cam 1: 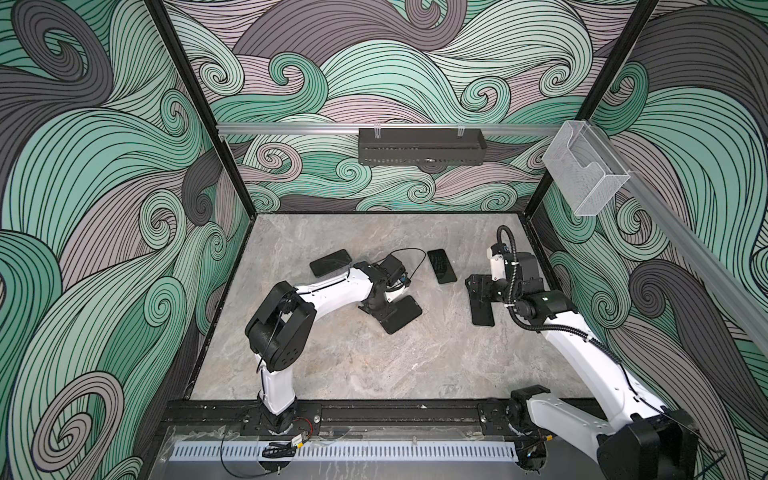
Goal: Put the phone into the phone case
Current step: 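Grasp the black phone case at its lens-hole end with the left gripper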
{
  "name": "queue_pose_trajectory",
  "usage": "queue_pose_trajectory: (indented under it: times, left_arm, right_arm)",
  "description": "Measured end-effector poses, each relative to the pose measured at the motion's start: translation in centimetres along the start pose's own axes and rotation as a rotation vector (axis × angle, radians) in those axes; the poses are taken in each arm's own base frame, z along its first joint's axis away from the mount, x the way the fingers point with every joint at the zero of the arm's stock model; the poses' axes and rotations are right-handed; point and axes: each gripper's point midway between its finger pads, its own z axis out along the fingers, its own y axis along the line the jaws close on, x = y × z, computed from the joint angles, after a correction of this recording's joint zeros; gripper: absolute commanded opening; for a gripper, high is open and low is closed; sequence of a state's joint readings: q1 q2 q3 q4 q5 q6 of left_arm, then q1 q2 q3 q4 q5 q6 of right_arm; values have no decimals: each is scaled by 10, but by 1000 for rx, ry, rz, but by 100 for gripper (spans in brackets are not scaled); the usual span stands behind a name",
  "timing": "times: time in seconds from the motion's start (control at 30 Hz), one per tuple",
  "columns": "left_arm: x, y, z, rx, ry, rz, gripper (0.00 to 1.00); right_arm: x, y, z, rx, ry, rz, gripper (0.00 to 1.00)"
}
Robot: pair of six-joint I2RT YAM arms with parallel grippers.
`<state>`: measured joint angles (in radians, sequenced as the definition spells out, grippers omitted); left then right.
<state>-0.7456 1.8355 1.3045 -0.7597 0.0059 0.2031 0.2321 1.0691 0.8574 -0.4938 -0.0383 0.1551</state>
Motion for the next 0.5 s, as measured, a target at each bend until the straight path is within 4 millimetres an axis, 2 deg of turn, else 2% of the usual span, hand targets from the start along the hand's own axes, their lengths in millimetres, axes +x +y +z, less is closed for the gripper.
queue_pose_trajectory:
  times: [0.07, 0.27, 0.43, 0.5]
  left_arm:
    - [1, -3, 0, 11, 4, 23, 0]
    - [2, -3, 0, 1, 10, 47, 10]
    - [2, 5, 0, -48, 15, 5, 38]
    - [2, 8, 0, -66, 13, -24, 42]
  right_arm:
    - [1, 3, 1, -12, 5, 0, 89]
    - [14, 14, 7, -64, 44, 16, 87]
    - [32, 34, 19, -131, 99, 25, 87]
    - [39, 42, 22, -147, 123, 19, 87]
